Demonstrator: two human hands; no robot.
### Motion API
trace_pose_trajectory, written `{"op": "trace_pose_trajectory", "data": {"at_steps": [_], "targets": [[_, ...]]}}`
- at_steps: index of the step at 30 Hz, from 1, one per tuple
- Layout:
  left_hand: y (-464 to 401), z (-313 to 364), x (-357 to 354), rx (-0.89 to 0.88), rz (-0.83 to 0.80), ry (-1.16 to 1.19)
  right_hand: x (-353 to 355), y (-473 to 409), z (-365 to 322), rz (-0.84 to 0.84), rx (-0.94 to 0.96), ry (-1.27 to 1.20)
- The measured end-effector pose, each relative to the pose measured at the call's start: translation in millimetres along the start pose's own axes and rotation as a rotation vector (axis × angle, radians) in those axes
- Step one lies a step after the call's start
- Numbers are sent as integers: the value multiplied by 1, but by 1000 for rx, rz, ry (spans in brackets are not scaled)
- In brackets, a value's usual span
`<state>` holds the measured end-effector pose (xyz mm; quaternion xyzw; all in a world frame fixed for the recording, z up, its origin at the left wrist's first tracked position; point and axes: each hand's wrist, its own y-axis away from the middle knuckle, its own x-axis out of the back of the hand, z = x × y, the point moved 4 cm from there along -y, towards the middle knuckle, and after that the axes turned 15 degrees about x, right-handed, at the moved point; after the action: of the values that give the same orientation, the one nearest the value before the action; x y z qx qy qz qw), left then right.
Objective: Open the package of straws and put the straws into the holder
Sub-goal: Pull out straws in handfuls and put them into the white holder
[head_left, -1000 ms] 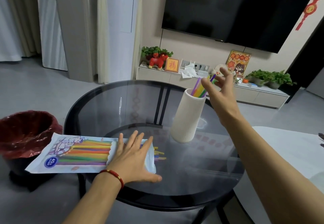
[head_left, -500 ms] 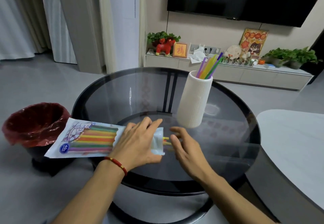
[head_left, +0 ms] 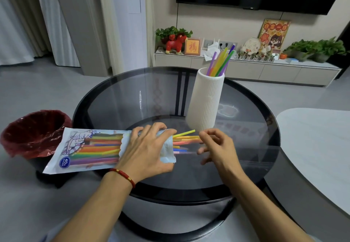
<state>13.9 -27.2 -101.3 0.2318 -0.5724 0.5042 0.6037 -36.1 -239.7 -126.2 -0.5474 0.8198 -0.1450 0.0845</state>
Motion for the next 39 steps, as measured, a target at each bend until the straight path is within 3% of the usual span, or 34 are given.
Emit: {"op": "trace_pose_trajectory", "data": {"at_steps": [9,14,24,28,31,33,36,39], "targets": [[4,14,0,-82,-30,19,-11,4,8,-70,3,48],[3,3,1,-10,-54,26,13,-10,-8,-2,42,26],[-5,1,-14,110,-96,-45,56,-10,-49,-72,225,40],[-3,9,-17,80,-97,-81,60,-11,-54,-30,249,-76],[-5,9,-16,96,-63,-83,53,-12,-47,103,89,-353],[-6,9,-14,116,-29,-73,34,-6,-38,73,-40,-480],[-4,19,-15,69,-41,-59,-9,11,-29,-114,-44,-367],[0,30,-17,18,-55,-55,-28,17,-24,-118,93,-145]]}}
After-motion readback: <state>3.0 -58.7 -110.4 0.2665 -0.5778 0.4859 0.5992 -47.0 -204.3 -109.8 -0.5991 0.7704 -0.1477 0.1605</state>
